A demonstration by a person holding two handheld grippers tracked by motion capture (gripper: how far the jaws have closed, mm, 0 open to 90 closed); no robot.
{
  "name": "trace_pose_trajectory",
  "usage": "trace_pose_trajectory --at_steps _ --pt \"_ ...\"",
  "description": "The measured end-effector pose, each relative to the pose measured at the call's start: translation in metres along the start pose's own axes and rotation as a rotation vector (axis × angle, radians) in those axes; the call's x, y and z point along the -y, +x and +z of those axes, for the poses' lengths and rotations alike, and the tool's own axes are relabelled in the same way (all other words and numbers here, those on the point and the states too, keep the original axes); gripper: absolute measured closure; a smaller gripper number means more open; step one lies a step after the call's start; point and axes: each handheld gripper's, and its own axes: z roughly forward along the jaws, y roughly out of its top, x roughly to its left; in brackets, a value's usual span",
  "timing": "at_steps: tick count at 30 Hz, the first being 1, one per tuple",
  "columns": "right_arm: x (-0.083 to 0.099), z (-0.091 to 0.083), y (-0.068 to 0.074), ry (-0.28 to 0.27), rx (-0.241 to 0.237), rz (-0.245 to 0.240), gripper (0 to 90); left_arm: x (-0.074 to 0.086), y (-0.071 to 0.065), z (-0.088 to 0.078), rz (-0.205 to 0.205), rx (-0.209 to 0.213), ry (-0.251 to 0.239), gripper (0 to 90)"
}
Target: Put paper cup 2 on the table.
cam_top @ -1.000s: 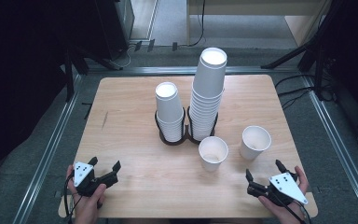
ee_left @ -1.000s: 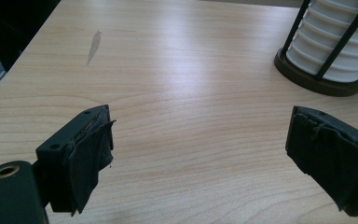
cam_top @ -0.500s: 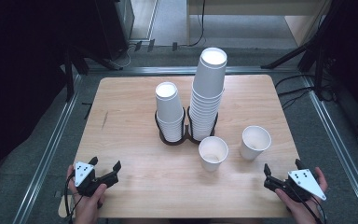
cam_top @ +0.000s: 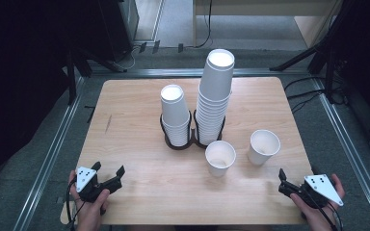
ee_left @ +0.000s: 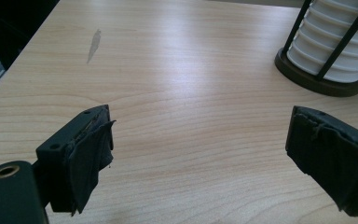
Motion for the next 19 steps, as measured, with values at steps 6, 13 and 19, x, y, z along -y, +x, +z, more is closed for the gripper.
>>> trace_pose_trajectory --at_steps 6,13,19 --pt "0.0006 -0.0007 -0.0033 0.005 0.005 0.011 0.0 0.0000 -0.0001 0.0002 0.001 0.000 0.001 7.5" --pt "0.0011 -0.0009 -0.0040 0.009 0.005 0.014 0.0 0.0001 -0.0005 0.0004 0.002 -0.003 0.001 7.5" --pt "-0.0025 -0.0016 -0.0008 -0.012 -0.005 -0.006 0.0 -0.0001 -0.0005 0.0008 0.000 -0.002 0.002 7.5"
